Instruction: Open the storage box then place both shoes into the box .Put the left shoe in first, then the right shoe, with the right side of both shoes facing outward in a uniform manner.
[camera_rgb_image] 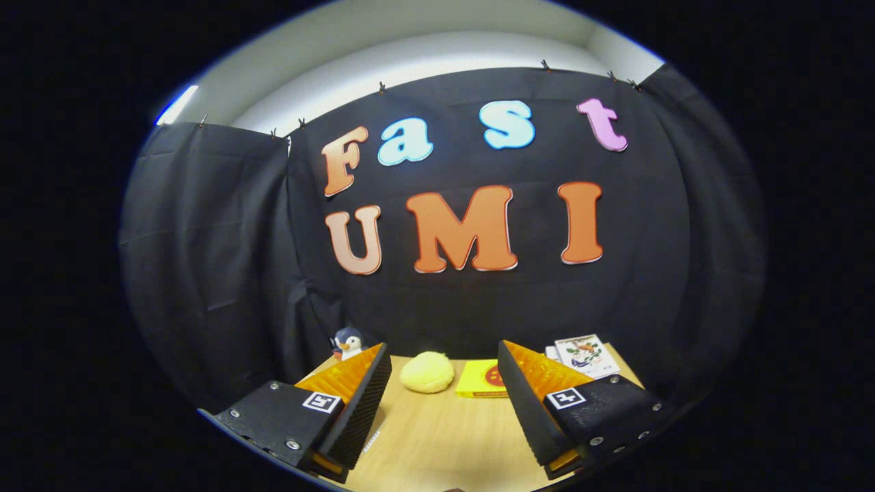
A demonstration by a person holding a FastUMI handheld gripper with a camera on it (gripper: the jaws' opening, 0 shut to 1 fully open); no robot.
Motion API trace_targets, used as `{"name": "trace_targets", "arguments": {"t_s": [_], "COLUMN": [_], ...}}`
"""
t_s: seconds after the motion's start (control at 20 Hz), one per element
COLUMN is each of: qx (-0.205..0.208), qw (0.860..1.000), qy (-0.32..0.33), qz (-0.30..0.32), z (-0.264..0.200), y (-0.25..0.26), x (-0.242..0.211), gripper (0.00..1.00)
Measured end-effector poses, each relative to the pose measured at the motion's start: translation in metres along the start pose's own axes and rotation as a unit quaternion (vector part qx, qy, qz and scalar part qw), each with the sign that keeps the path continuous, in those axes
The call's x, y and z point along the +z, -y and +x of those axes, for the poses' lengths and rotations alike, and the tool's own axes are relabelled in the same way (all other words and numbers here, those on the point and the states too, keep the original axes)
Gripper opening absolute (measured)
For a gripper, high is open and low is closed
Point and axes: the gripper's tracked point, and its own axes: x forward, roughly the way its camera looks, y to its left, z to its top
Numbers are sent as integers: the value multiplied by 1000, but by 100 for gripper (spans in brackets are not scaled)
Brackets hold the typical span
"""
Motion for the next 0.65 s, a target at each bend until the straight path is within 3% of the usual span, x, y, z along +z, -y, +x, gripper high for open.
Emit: {"name": "trace_targets", "arguments": {"t_s": [0.65], "qx": [-46], "qw": [997], "qy": [64], "qz": [-20], "z": [-35], "y": [57], "x": [21], "gripper": [96]}}
